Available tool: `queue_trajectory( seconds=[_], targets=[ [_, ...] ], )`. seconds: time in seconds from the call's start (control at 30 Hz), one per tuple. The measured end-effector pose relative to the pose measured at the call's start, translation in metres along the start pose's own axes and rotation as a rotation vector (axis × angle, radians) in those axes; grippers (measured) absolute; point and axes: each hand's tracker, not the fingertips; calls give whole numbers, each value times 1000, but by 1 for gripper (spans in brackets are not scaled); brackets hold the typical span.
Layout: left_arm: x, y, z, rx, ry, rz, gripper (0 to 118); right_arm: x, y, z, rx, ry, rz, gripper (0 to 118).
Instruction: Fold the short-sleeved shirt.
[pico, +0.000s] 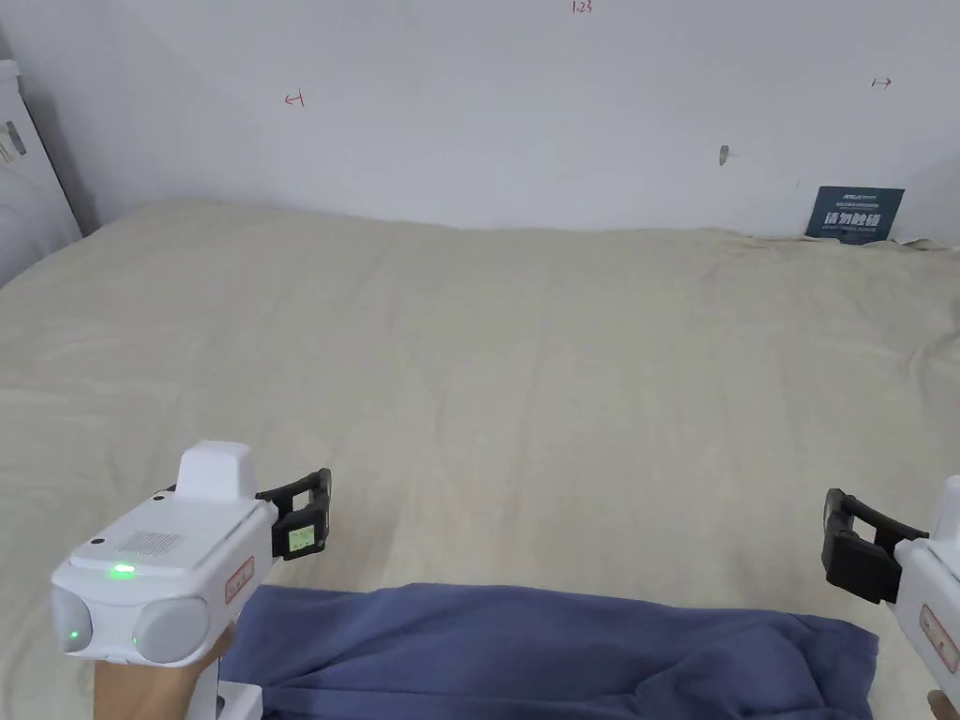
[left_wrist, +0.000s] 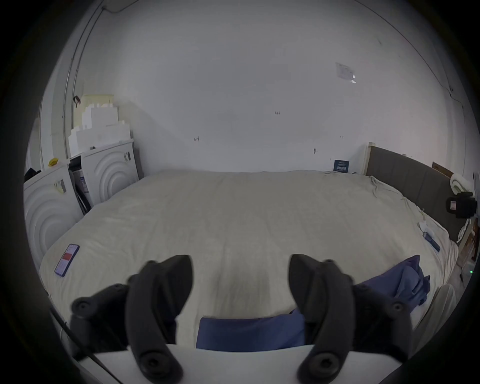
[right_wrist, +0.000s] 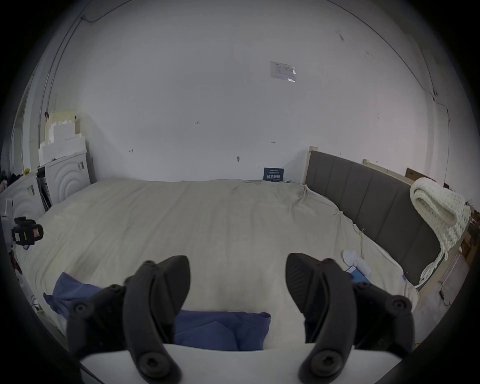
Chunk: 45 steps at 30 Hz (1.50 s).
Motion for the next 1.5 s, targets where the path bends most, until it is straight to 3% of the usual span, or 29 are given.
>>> queue_trajectory(
  seconds=[0.07,0.1,0.17,0.2,0.47,0.63,0.8,0.87,1.0,1.1,1.23,1.5],
  targets=[
    [3,-3,-1,-7,2,-9,61,-5,-3,2,16,0,-3,54],
    [2,-6,-3,-11,-2,-14,52,-6,-4,2,18,-1,-2,41],
    [1,-9,-5,-34,-19,-16,16,-4,-11,-2,29,-2,-1,2],
    [0,-10,-5,-49,-30,-12,1,-3,-12,-1,34,4,-3,1],
    [-39,-12,-16,-207,-200,152,0,-7,-10,-2,22,31,-19,0],
    [-91,-12,-41,-402,-399,357,0,-11,-9,0,20,27,0,0],
    [-121,-22,-64,-583,-422,392,0,-8,-9,-2,13,31,2,0],
    [-132,-28,-73,-652,-441,430,15,-7,-9,-4,10,29,4,0],
    [-136,-40,-83,-730,-354,409,101,-4,-10,-6,-1,28,5,1],
    [-134,-47,-87,-750,-313,372,107,-4,-11,-8,-12,25,14,0],
    [-133,-58,-95,-790,-295,395,107,-3,-14,-10,-25,24,19,0],
    [-126,-80,-115,-846,-280,365,100,0,-18,-12,-46,21,11,0]
  ],
)
